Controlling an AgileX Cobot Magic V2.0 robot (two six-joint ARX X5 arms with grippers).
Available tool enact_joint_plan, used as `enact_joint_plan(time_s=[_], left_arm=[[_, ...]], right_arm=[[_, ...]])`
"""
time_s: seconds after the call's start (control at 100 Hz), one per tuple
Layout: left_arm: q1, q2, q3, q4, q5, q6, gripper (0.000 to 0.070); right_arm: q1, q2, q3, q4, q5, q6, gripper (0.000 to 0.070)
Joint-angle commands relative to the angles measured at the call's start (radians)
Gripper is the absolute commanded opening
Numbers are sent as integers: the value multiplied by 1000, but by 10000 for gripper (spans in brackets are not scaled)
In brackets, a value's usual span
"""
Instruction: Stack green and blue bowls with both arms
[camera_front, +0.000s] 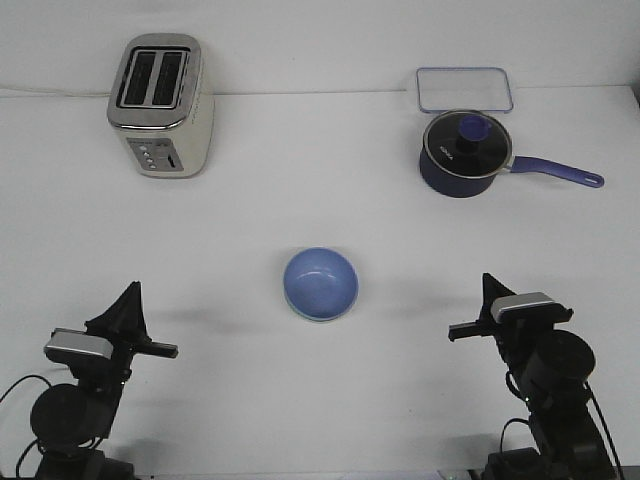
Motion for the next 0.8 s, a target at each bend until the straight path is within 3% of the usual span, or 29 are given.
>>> enact_joint_plan(time_s=[0.0, 0.1, 0.26, 0.79], left_arm=[[18, -46, -72, 48, -2, -42, 12], [56, -124, -164, 37, -2, -85, 12], [99, -221, -241, 1, -2, -89, 12], [142, -301, -270, -36, -2, -88, 12]], right_arm=[[2, 1, 11, 10, 1, 14, 0], [2, 1, 11, 10, 1, 14, 0], [2, 1, 11, 10, 1, 14, 0], [2, 1, 11, 12, 1, 14, 0]])
